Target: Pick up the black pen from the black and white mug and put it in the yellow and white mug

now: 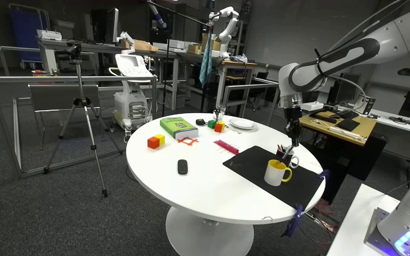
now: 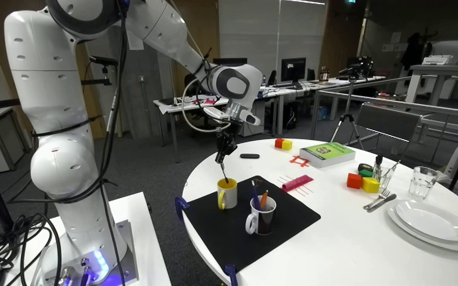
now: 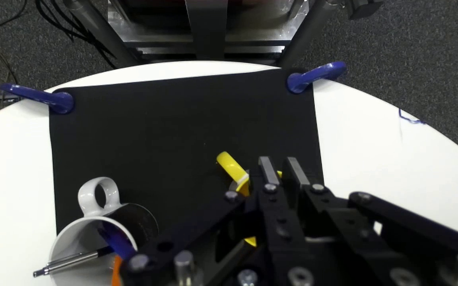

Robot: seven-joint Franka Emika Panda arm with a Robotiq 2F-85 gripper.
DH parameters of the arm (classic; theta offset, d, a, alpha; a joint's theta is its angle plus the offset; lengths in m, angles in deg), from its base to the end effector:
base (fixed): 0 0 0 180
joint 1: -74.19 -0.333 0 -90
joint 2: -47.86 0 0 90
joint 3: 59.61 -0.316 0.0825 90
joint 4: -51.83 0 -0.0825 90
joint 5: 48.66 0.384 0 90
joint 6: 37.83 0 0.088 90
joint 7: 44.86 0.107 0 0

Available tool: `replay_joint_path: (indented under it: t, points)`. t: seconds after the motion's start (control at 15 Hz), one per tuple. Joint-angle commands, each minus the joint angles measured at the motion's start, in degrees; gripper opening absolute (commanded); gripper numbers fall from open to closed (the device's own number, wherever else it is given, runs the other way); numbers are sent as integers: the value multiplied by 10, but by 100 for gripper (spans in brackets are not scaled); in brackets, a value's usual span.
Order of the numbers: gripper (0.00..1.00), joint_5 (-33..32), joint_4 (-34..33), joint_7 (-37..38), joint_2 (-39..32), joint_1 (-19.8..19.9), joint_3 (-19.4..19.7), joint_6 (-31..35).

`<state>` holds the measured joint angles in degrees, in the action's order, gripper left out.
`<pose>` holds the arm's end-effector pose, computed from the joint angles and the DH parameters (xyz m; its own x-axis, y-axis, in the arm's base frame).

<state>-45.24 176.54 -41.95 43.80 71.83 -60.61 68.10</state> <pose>0.4942 0.0337 0.3336 0.9205 -0.0127 -0.3905 -0.0256 -0.9993 -0.0280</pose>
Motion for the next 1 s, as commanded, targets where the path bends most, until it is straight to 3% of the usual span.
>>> replay_joint_path:
  t: [0.0, 0.93]
  points:
    - [3, -5, -58, 7, -50, 0, -3, -15]
    - [3, -13, -137, 23, -166, -19, -11, -62]
